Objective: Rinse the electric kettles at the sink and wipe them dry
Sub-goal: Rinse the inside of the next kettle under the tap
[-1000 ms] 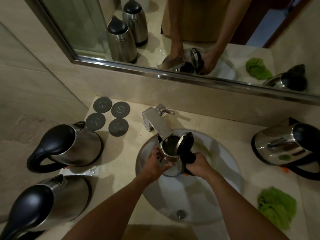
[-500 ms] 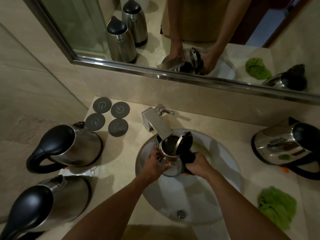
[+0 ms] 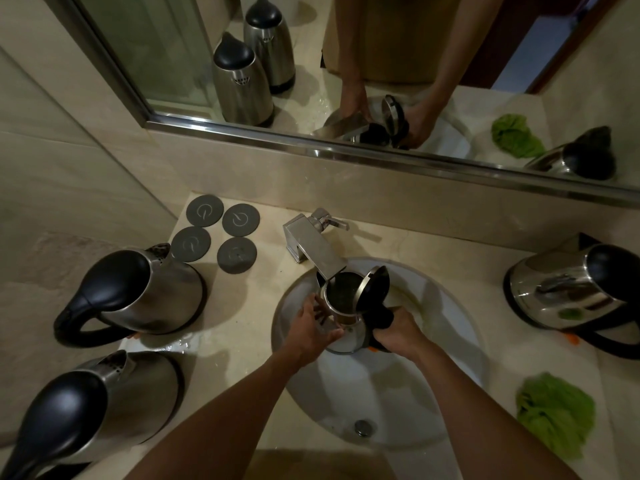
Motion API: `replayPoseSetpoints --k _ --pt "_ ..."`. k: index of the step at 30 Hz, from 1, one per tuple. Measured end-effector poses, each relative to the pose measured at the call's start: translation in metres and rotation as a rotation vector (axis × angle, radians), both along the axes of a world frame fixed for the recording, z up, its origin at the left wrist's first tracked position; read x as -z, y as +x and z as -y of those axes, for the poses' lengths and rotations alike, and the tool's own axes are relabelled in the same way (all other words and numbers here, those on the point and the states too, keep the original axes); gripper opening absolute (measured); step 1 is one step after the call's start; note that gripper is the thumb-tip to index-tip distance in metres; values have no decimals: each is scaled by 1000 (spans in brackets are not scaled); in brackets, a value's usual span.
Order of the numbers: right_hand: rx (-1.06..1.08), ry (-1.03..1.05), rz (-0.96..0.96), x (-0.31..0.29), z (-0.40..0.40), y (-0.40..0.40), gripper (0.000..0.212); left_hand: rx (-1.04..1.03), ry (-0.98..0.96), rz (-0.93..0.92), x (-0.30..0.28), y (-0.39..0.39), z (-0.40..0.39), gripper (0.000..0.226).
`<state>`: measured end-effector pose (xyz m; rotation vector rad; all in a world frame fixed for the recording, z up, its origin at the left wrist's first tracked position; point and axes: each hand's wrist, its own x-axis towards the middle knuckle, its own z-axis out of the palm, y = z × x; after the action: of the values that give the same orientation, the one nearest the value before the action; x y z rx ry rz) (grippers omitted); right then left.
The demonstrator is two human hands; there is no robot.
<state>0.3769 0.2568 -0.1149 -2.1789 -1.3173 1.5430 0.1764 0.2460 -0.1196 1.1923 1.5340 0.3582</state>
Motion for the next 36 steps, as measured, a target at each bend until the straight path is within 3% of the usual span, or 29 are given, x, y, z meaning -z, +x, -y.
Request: replayPoseSetpoints --k 7,30,36 --pt "10 7 2 -5 1 -2 15 -2 -23 19 2 -1 -2 99" --pt "68 -45 -1 -11 0 -3 20 29 8 -31 6 -2 -8 92" --pt "47 -13 4 -13 2 -3 18 11 -7 2 6 -2 -5 99"
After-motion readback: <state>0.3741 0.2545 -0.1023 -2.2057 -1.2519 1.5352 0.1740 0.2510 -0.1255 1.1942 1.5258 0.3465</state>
